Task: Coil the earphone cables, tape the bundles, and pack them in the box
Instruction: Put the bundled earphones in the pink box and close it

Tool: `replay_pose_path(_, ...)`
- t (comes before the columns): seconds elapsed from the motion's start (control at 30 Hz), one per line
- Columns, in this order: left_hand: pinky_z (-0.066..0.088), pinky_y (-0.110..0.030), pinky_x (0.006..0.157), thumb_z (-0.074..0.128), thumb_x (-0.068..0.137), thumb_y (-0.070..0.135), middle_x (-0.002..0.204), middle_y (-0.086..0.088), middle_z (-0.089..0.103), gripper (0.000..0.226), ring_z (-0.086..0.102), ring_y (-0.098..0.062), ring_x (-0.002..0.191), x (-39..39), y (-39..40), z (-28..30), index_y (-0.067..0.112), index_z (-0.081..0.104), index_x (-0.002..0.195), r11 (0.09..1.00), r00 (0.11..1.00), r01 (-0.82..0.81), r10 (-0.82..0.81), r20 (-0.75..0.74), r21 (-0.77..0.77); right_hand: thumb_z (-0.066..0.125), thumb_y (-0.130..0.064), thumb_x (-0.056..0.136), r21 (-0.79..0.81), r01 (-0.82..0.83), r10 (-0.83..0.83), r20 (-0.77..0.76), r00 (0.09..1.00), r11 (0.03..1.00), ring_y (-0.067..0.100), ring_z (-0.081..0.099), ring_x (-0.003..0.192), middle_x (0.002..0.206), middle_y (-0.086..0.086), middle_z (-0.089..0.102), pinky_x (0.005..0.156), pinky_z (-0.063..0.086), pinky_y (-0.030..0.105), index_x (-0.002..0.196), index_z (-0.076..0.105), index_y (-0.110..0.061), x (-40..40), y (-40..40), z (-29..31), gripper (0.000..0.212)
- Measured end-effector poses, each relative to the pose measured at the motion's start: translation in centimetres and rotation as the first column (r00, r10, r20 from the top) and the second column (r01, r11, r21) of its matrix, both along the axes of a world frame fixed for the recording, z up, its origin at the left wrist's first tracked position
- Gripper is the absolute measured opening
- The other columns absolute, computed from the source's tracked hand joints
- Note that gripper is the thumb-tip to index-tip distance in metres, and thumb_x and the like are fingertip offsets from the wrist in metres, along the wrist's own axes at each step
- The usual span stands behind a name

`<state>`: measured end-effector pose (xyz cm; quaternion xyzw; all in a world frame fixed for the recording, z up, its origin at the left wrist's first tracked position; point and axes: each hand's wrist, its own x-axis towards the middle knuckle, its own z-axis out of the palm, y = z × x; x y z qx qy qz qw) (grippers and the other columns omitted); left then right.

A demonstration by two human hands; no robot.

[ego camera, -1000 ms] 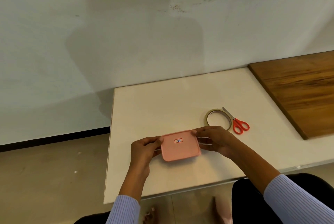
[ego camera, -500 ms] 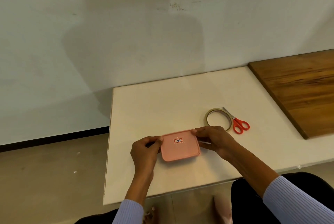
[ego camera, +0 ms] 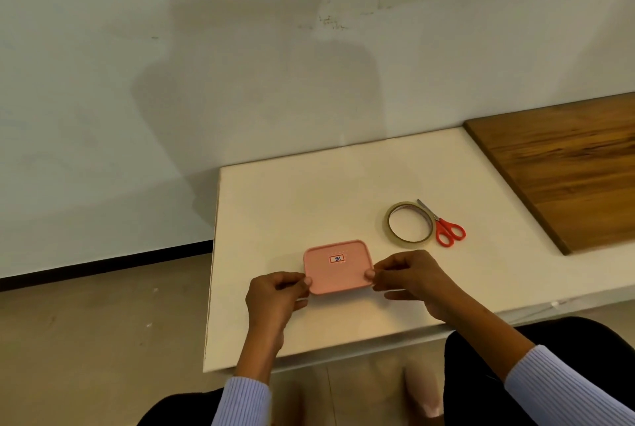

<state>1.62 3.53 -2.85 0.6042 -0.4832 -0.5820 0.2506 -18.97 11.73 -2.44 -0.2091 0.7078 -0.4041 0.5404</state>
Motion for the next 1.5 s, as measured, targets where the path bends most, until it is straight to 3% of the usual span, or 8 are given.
replay_pose_path(0.23, 0.059, -0.027, 0.070, 0.073, 0.078, 0.001, 0.083, -0.014, 0.070, 0.016, 0.070, -0.022, 0.071, -0.4, -0.4, -0.2, -0.002, 0.069, 0.093, 1.000, 0.999, 0.014, -0.013, 0.052, -0.013, 0.077, -0.010, 0.075, -0.052, 0.089, -0.090, -0.022, 0.996, 0.995, 0.018, 0.068, 0.067, 0.077, 0.014, 0.071, 0.061, 0.058, 0.024, 0.086, 0.070, 0.001, 0.6, -0.3, -0.7, 0.017)
replay_pose_path(0.43, 0.058, -0.027, 0.063, 0.081, 0.072, 0.021, 0.081, -0.015, 0.072, 0.038, 0.072, -0.022, 0.072, -0.7, -1.0, 0.6, 0.000, 0.062, 0.097, 0.941, 0.915, 0.316, -0.336, 0.223, 0.123, 0.074, -0.014, 0.079, -0.264, 0.165, -0.243, -0.297, 0.923, 0.950, 0.018, 0.069, 0.074, 0.081, 0.008, 0.070, 0.070, 0.058, 0.026, 0.097, 0.068, -0.003, 0.1, -3.3, -1.0, 0.022)
replay_pose_path(0.5, 0.059, -0.029, 0.064, 0.079, 0.073, 0.032, 0.084, -0.014, 0.071, 0.045, 0.070, -0.021, 0.070, -0.8, -1.3, 0.4, 0.002, 0.064, 0.101, 0.960, 0.918, 0.277, -0.256, 0.302, -0.030, 0.071, -0.020, 0.082, -0.255, 0.181, -0.255, -0.299, 0.919, 0.950, 0.019, 0.069, 0.077, 0.084, 0.009, 0.071, 0.072, 0.058, 0.030, 0.098, 0.068, -0.004, 0.1, -3.6, -1.0, 0.023)
replay_pose_path(0.6, 0.059, -0.033, 0.073, 0.074, 0.078, 0.025, 0.093, -0.014, 0.072, 0.037, 0.069, -0.020, 0.073, -1.0, -2.4, 0.1, 0.002, 0.069, 0.107, 0.972, 0.978, 0.150, -0.119, 0.171, -0.180, 0.067, -0.025, 0.085, -0.138, 0.144, -0.173, -0.228, 0.958, 0.980, 0.019, 0.070, 0.075, 0.087, 0.009, 0.071, 0.065, 0.059, 0.030, 0.097, 0.065, -0.005, 1.0, -2.9, -0.7, 0.024)
replay_pose_path(0.87, 0.056, -0.020, 0.058, 0.077, 0.071, 0.001, 0.080, -0.016, 0.071, 0.018, 0.070, -0.019, 0.063, -1.5, -1.7, -0.4, -0.003, 0.070, 0.087, 0.986, 0.993, 0.103, -0.093, -0.078, 0.131, 0.074, -0.014, 0.078, -0.105, 0.163, -0.171, -0.070, 0.983, 0.981, 0.020, 0.070, 0.079, 0.091, 0.013, 0.071, 0.066, 0.059, 0.031, 0.097, 0.067, -0.002, 1.3, -2.7, -1.2, 0.023)
replay_pose_path(1.13, 0.055, -0.018, 0.056, 0.076, 0.072, -0.001, 0.074, -0.013, 0.070, 0.008, 0.066, -0.020, 0.061, -1.8, -1.2, -0.4, 0.000, 0.071, 0.079, 0.990, 0.995, 0.028, -0.014, -0.101, 0.136, 0.075, -0.008, 0.075, -0.057, 0.250, -0.237, 0.183, 0.954, 0.966, 0.020, 0.070, 0.078, 0.093, 0.015, 0.071, 0.059, 0.056, 0.021, 0.098, 0.068, 0.005, 0.7, -2.9, -1.4, 0.028)
replay_pose_path(1.3, 0.055, -0.017, 0.058, 0.075, 0.075, 0.003, 0.077, -0.012, 0.071, 0.010, 0.067, -0.018, 0.063, -2.3, -1.1, -0.5, 0.000, 0.071, 0.084, 0.999, 0.998, 0.032, -0.031, -0.055, 0.027, 0.077, -0.006, 0.073, -0.077, 0.307, -0.293, 0.151, 0.944, 0.949, 0.021, 0.070, 0.075, 0.090, 0.017, 0.071, 0.059, 0.056, 0.020, 0.094, 0.069, 0.006, 0.8, -3.4, -1.6, 0.025)
replay_pose_path(1.5, 0.058, -0.026, 0.068, 0.073, 0.078, 0.007, 0.077, -0.008, 0.070, 0.013, 0.069, -0.018, 0.066, -4.9, -2.7, -0.5, 0.000, 0.072, 0.090, 0.991, 0.999, -0.042, 0.041, -0.015, -0.123, 0.080, -0.009, 0.071, -0.202, 0.386, -0.413, -0.111, 0.904, 0.900, 0.029, 0.069, 0.079, 0.079, 0.014, 0.070, 0.072, 0.059, 0.035, 0.074, 0.068, -0.006, 0.5, -6.4, -1.4, 0.013)
